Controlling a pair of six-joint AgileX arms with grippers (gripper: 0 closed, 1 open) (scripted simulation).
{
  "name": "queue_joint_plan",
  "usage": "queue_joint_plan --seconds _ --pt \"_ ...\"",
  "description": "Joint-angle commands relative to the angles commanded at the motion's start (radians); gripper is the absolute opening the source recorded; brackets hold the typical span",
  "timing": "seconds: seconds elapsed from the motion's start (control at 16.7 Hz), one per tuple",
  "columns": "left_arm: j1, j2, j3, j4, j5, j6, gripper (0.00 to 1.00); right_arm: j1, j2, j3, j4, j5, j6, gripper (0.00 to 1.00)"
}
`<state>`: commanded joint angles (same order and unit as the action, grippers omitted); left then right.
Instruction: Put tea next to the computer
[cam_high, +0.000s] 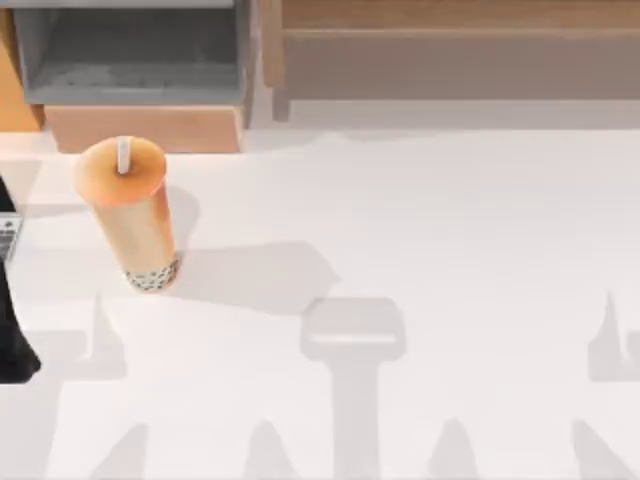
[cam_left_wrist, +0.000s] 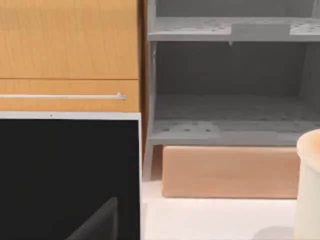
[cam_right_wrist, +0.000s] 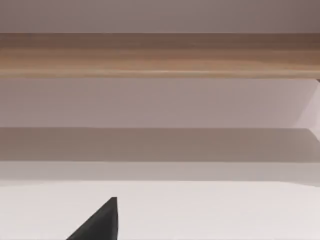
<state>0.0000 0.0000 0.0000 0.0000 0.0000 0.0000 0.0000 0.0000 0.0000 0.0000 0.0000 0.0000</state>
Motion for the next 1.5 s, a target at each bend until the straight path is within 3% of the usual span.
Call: queue_joint_plan --seconds 0.24,0.48,1.5 --pt "-0.013 0.030 -0.002 0.026 -0.010 0.001 1.00 0.000 0.000 0.000 0.000 0.000 0.000 1.00" --pt "-0.078 0.213 0.001 0.190 -0.073 -0.005 1.00 0.000 0.000 0.000 0.000 0.000 0.000 1.00" --pt "-0.541 1.539 0.037 1.416 -0.503 -0.054 1.00 0.000 0.000 0.000 0.000 0.000 0.000 1.00"
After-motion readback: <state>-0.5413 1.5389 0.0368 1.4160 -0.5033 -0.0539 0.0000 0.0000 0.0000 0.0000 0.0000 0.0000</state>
